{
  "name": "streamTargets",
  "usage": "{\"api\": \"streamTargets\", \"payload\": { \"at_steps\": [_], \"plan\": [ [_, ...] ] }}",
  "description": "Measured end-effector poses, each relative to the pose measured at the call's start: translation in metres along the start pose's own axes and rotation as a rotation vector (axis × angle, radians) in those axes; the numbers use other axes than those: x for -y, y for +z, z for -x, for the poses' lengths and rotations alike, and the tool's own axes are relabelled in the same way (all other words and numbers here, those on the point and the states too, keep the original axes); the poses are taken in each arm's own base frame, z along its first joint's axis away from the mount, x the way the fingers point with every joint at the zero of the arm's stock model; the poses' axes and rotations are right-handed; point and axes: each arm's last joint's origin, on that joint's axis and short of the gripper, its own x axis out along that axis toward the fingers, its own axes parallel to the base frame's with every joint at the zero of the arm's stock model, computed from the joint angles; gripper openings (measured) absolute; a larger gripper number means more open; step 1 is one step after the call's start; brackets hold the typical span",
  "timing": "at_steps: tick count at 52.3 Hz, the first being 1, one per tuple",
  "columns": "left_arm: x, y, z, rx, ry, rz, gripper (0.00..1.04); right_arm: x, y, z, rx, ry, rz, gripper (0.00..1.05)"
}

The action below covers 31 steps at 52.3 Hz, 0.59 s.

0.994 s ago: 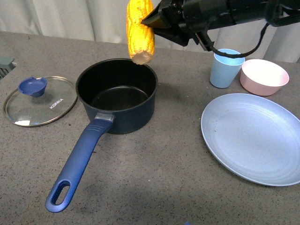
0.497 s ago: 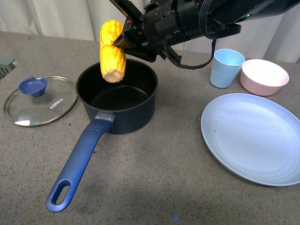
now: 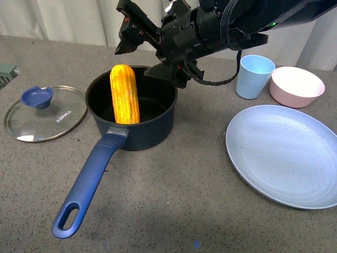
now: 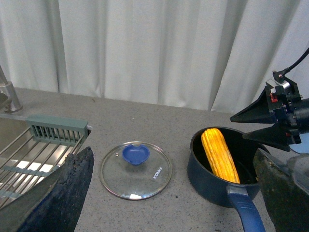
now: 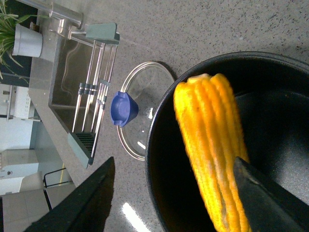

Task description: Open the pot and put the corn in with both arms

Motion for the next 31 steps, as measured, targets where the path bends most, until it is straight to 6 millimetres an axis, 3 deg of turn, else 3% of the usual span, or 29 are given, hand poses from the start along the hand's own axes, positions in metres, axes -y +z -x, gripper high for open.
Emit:
{"api": "streamTargets", "payload": {
  "at_steps": [6, 17, 25, 31],
  "plan": [
    [0.0, 0.0, 0.0, 0.0, 0.0, 0.0, 0.98, 0.001, 0.001, 0.001, 0.041, -0.022, 0.018, 0.97],
    [0.0, 0.0, 0.0, 0.0, 0.0, 0.0, 0.98, 0.011, -0.002, 0.035, 0.283, -0.287, 0.18, 0.95],
    [0.0, 0.0, 0.0, 0.0, 0.0, 0.0, 0.98, 0.017, -0.015, 0.108, 0.511, -0.466, 0.246, 0.95],
    [0.0, 0.0, 0.0, 0.0, 0.0, 0.0, 0.98, 0.029, -0.049, 0.157, 0.599, -0.612, 0.311, 0.95]
  ]
}}
